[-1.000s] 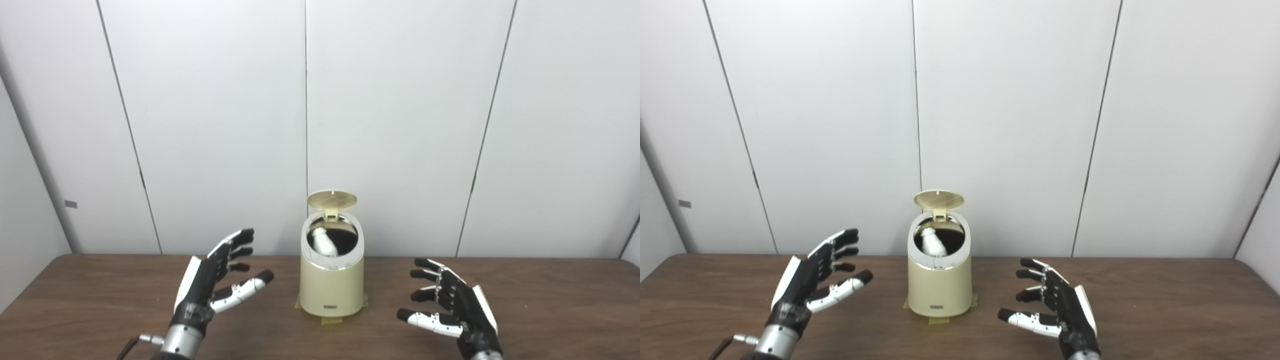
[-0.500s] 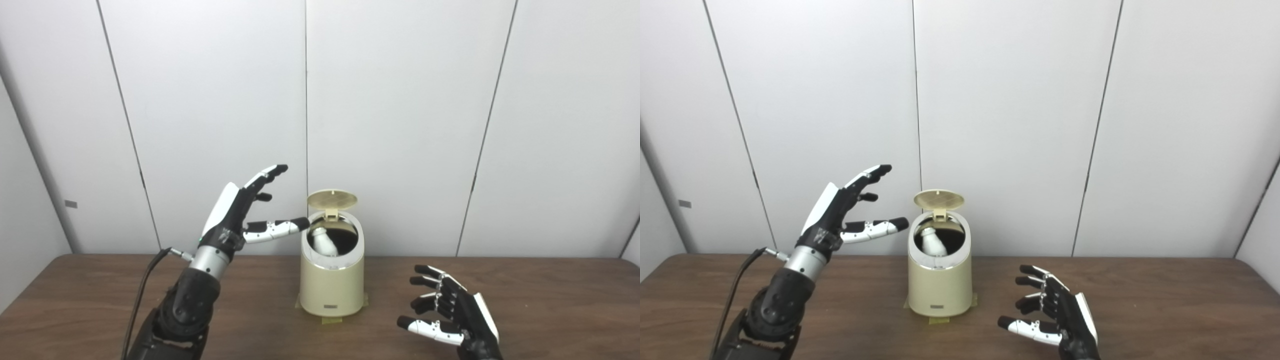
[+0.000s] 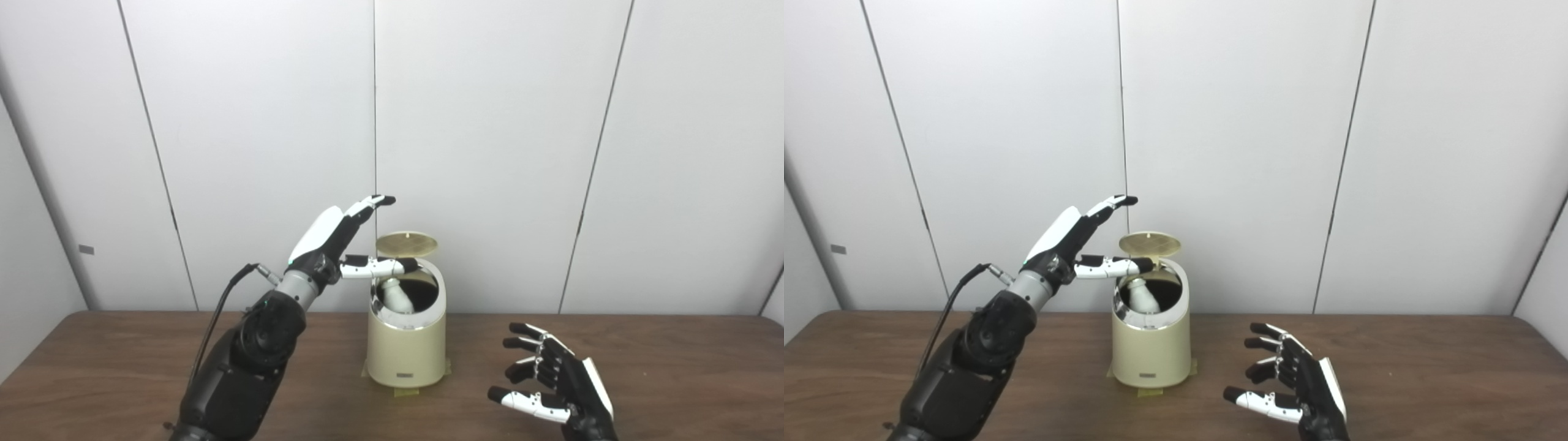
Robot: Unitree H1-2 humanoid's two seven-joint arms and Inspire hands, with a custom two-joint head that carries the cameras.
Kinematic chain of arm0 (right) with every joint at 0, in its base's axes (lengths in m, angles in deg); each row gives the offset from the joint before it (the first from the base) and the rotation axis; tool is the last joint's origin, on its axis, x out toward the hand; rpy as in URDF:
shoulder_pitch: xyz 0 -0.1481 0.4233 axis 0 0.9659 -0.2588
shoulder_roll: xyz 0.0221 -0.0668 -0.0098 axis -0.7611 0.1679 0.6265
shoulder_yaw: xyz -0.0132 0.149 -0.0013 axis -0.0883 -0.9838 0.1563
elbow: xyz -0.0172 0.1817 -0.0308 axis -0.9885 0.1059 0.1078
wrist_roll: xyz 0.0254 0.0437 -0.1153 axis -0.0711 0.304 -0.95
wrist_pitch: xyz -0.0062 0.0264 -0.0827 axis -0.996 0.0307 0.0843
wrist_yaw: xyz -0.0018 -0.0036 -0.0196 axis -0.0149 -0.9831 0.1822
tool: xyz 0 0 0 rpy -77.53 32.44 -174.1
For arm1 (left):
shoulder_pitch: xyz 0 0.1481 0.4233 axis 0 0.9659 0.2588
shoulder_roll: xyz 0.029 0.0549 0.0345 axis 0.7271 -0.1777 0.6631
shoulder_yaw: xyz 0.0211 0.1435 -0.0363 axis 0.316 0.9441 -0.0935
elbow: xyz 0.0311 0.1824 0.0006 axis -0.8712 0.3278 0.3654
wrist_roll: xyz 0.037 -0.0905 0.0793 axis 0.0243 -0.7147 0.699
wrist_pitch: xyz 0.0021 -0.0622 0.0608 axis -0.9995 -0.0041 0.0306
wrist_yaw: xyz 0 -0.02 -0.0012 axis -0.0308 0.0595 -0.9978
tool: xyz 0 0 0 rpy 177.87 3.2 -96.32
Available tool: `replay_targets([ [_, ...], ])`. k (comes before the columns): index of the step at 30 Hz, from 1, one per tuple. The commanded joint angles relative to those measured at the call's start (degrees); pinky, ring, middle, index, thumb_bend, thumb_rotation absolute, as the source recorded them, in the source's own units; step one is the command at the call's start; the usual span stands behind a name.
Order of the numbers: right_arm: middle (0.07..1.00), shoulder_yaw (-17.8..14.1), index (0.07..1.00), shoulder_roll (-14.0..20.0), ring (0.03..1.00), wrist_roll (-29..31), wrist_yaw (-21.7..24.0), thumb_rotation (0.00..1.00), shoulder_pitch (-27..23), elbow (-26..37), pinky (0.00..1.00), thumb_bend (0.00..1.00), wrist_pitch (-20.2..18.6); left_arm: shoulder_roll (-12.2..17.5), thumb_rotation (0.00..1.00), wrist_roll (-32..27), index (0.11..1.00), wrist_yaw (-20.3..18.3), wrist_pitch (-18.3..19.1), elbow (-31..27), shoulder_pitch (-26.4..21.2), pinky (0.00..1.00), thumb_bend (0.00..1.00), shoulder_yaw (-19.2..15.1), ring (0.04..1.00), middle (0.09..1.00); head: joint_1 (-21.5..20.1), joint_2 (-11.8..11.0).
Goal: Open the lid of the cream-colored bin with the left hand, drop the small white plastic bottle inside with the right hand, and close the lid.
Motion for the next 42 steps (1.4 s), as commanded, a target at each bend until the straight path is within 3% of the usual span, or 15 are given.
replay_targets([
  [1,0.677,0.0,0.73,-0.1,0.482,0.3,-0.3,0.05,-2.0,1.8,0.47,0.79,2.6,1.0,0.53,0.6,0.942,-0.2,-1.5,-0.8,-3.7,0.97,0.92,0.1,1.0,0.98,0.0,0.0],
  [10,0.682,0.0,0.732,-0.7,0.489,0.0,-0.5,0.05,-1.8,2.6,0.44,0.78,1.4,1.7,0.52,1.0,0.844,-3.2,-0.5,-2.2,-3.0,1.0,0.9,1.2,1.0,0.893,-0.2,-0.1],
  [15,0.682,0.3,0.731,-0.8,0.494,-0.1,-0.2,0.07,-1.8,2.7,0.45,0.77,0.5,3.1,0.54,4.4,0.782,-4.4,0.4,-4.6,-2.4,0.92,0.91,3.1,0.977,0.838,-0.3,0.1],
  [23,0.675,1.2,0.728,-0.8,0.493,-1.3,-0.2,0.1,-1.3,3.6,0.41,0.76,-0.1,4.5,0.54,6.8,0.767,-5.8,-0.6,-7.8,-1.6,0.88,0.9,4.2,0.967,0.809,-0.3,0.3],
  [34,0.671,1.4,0.731,-1.3,0.473,-2.0,-0.7,0.08,-1.3,4.3,0.41,0.77,-1.1,6.7,0.59,10.1,0.766,-8.1,-0.9,-12.7,-0.6,0.95,0.93,5.2,0.966,0.794,-0.6,0.7],
  [42,0.668,1.3,0.724,-1.5,0.469,-1.7,-0.5,0.08,-1.3,4.9,0.4,0.78,-2.0,7.4,0.55,11.6,0.756,-10.3,-0.4,-16.4,0.7,0.96,0.91,5.3,0.946,0.782,-0.7,1.2],
])
